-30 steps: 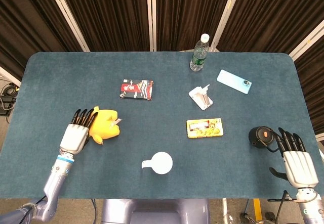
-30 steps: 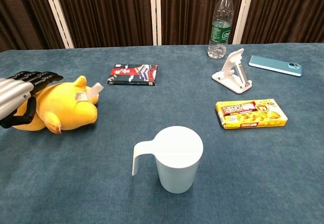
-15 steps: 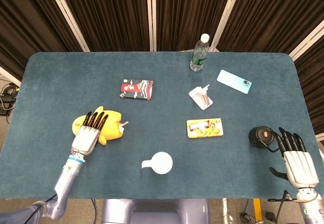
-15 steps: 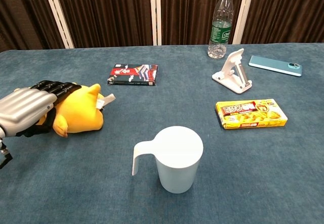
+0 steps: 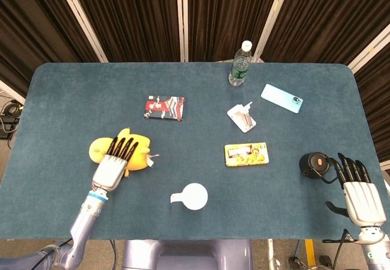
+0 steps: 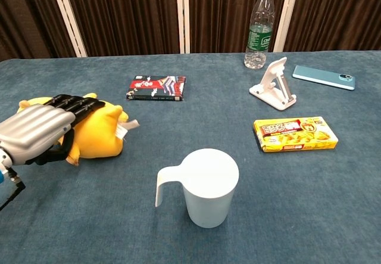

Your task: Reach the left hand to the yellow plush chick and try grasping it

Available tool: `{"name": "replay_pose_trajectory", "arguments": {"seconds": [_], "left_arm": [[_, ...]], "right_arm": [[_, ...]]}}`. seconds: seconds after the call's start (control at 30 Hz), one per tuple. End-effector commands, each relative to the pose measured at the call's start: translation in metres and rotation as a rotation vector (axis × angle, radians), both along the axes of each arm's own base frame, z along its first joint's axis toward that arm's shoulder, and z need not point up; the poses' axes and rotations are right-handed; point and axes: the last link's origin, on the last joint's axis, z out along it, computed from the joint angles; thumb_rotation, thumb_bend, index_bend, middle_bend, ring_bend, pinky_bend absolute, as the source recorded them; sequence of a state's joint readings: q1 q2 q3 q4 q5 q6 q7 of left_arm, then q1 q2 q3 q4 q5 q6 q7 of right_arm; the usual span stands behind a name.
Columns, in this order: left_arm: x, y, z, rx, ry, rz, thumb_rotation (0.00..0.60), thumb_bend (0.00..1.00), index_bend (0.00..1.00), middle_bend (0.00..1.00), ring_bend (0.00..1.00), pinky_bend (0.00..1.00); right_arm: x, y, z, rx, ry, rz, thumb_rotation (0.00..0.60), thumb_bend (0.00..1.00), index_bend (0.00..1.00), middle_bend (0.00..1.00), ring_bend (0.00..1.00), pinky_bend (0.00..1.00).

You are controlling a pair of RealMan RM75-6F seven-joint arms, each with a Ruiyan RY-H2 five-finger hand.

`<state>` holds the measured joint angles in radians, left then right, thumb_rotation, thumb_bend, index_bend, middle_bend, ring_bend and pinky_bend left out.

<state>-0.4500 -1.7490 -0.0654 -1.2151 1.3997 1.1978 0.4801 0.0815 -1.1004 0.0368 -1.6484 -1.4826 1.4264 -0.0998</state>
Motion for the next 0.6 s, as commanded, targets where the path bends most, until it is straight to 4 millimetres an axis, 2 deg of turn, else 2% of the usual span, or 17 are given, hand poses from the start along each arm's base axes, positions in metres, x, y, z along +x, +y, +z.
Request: {"name": "replay_pose_trajectory", "arguments": {"seconds": [0.03, 0.33, 0.5, 0.6], "left_arm": [[-0.015, 0.004, 0.007, 0.015, 0.008, 0.042, 0.6, 1.0, 0.0, 0.0, 0.0, 0.0], [-0.042, 0.006, 0.024, 0.059, 0.006, 0.081, 0.6, 1.0, 0.0, 0.0, 0.0, 0.0], [-0.045, 0.003, 0.039, 0.098, -0.036, 0.065, 0.6, 1.0, 0.0, 0.0, 0.0, 0.0], [-0.042, -0.002, 0.055, 0.133, -0.08, 0.046, 0.6, 1.0, 0.0, 0.0, 0.0, 0.0]], "right_arm": [[0.0, 0.0, -0.001, 0.003, 0.003, -0.001, 0.6, 0.05, 0.0, 0.0, 0.0, 0.0], [0.0, 0.0, -0.005, 0.013, 0.016, -0.002, 0.6, 0.05, 0.0, 0.0, 0.0, 0.0], [0.0, 0.0, -0.006, 0.014, 0.019, -0.001, 0.6, 0.05, 0.0, 0.0, 0.0, 0.0], [0.0, 0.0, -0.007, 0.015, 0.022, -0.003, 0.6, 0.05, 0.0, 0.0, 0.0, 0.0]]}}
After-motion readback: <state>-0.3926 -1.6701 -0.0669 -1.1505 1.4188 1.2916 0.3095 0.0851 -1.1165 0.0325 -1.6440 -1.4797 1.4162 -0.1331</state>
